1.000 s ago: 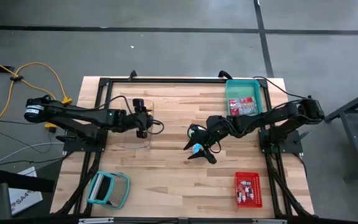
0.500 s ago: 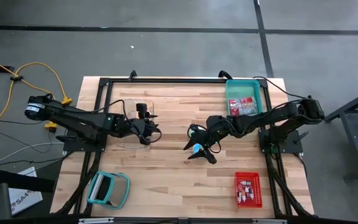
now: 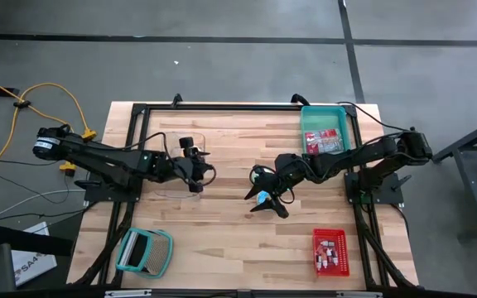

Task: Pick & Place Food Item
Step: Put the blue doughnut into the transparent bin

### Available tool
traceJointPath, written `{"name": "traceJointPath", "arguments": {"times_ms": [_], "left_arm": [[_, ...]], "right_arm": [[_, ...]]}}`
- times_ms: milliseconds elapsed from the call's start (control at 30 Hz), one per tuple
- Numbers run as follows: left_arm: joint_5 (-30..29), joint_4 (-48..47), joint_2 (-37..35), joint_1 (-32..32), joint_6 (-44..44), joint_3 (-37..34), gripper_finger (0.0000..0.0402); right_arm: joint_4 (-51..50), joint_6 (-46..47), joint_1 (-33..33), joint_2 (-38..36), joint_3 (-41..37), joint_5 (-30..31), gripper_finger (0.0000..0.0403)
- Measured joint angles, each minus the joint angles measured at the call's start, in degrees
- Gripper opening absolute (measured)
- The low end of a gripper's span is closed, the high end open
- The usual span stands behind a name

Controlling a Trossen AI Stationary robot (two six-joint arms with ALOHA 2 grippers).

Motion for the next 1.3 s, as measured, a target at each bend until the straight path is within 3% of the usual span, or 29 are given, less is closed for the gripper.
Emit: {"name": "traceJointPath", "arguments": {"times_ms": [100, 367, 600, 833, 1033, 1300], "left_arm": [[3.0, 1.1, 0.0, 0.1, -4.6, 0.0, 0.0184], [31.1, 6.3, 0.0, 4.0, -8.4, 0.0, 0.0184], [45.6, 5.9, 0.0, 10.1, -11.4, 1.8, 0.0184], [51.8, 3.8, 0.0, 15.3, -11.8, 2.3, 0.0184], [52.2, 2.6, 0.0, 16.4, -11.8, 2.3, 0.0184], [52.3, 2.4, 0.0, 15.5, -11.4, 2.3, 0.0184]], "right_arm": [[0.0, 0.0, 0.0, 0.0, 0.0, 0.0, 0.0196], [-1.7, 0.0, 0.0, 0.0, 0.0, 0.0, 0.0196], [-3.1, 1.5, 0.0, 0.0, 0.0, 0.0, 0.0196], [-8.8, 2.3, 0.0, 0.0, 0.0, 2.9, 0.0196], [-15.0, 3.0, 0.0, 0.0, 0.0, 8.9, 0.0196], [-21.7, 5.8, 1.5, 0.0, 0.0, 10.4, 0.0196]]}}
